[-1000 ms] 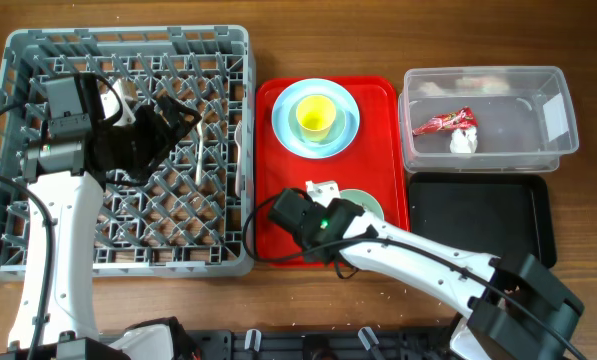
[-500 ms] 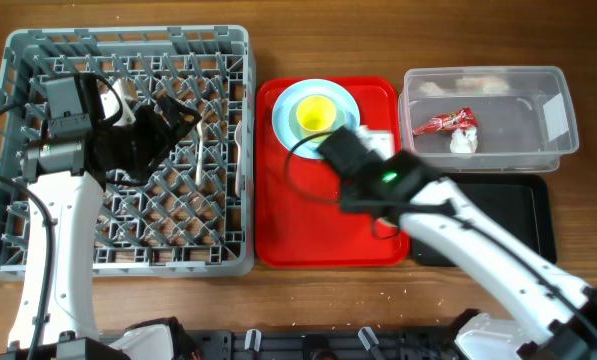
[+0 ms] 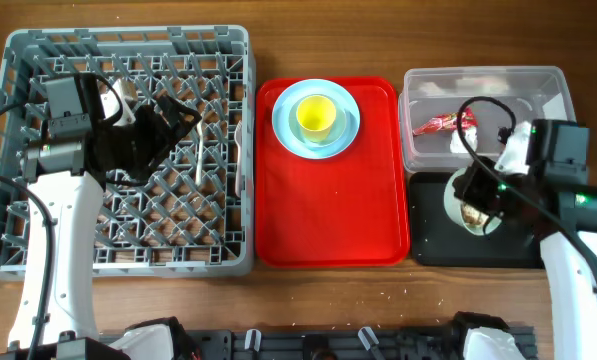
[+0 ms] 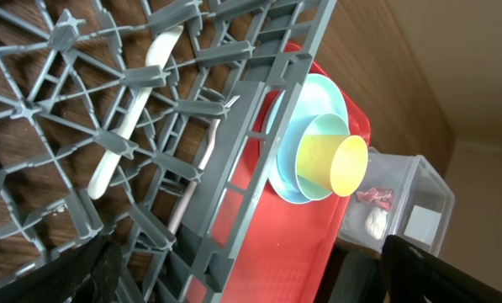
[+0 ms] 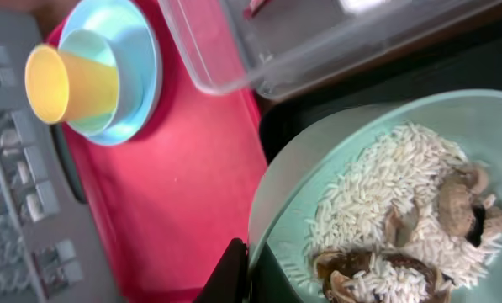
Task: Sort waste into correct bins and load items into the dishwasher rack
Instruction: 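Tip the green bowl over the black tray to empty the food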
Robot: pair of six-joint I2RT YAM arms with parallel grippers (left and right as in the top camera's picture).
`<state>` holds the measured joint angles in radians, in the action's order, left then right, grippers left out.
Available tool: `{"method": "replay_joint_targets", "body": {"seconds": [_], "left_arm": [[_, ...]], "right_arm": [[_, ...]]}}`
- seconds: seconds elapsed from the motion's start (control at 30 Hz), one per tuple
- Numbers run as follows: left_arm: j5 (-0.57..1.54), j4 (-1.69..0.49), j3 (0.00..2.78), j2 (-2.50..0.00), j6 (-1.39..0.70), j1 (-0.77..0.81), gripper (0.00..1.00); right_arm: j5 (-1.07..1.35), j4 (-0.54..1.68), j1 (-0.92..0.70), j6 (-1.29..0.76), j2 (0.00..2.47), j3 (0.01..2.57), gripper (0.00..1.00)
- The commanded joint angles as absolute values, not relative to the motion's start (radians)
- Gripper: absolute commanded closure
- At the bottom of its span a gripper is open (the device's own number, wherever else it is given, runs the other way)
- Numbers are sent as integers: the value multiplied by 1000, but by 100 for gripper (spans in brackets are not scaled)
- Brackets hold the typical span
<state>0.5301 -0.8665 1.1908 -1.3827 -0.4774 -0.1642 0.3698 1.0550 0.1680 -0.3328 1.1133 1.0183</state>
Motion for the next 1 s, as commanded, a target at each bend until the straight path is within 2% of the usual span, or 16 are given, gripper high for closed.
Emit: {"method": "replay_joint_targets", "body": {"seconds": [0.0, 0.17, 0.27, 0.4, 0.53, 0.8, 0.97], "left_arm": [[545, -864, 1201, -1380, -483, -168, 0], [545, -864, 1201, -1380, -483, -168, 0], [545, -864, 1201, -1380, -483, -168, 0], [545, -864, 1201, -1380, -483, -168, 0], [545, -864, 1201, -1380, -483, -168, 0], [545, -864, 1201, -1380, -483, -168, 0], [545, -864, 1201, -1380, -483, -168, 0]], "right_arm": [[642, 982, 323, -213, 1107, 908, 96], [1042, 823, 655, -85, 1109, 711, 96], [1110, 823, 782, -52, 1117, 692, 96], [1172, 815, 809, -57, 1124, 692, 96], [1272, 708, 809, -220, 1124, 692, 96], [1442, 691, 809, -224, 1124, 692, 96], [1461, 544, 809, -340, 1124, 692, 96]]}}
